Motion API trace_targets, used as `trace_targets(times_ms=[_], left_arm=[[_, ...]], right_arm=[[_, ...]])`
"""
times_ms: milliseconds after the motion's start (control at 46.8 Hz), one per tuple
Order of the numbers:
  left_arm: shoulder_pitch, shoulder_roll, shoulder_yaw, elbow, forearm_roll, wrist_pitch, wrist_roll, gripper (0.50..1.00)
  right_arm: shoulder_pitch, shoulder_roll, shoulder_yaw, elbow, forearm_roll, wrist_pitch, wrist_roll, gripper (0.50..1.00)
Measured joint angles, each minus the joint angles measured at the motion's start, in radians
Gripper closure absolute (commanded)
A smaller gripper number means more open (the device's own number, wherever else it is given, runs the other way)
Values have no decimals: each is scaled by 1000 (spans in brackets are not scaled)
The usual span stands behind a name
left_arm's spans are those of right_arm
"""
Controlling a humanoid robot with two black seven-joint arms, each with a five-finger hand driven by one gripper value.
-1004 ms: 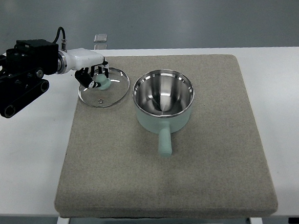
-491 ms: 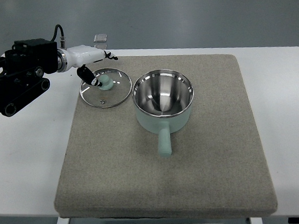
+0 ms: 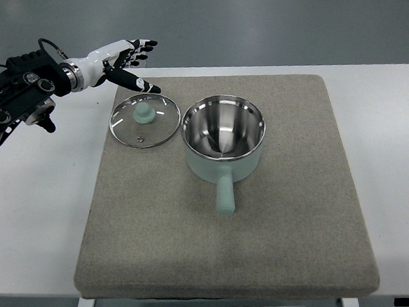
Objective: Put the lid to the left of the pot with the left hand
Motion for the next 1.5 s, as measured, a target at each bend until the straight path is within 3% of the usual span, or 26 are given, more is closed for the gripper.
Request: trace_targets(times_ms=[320,449,726,812,1111,1495], left_arm=[[57,-34,-4,92,-402,-2,-1,506],[92,-43,-59,93,-569,-41,-1,504],[225,-41,-303,108,-703,-343,20,504],[231,-36,-330,122,-704,-380,47,504],[223,-33,-419,140,-752,-392,158,504],[224,-33,-429,141,-789,-386,162,504]], right_arm=[[0,0,0,0,0,0,0,576],[0,0,0,0,0,0,0,576],[0,0,0,-1,0,0,0,576],[0,0,-1,-1,0,0,0,576],[0,0,6,1,1,8,0,576],[-2,0,5,8,4,10,0,576]])
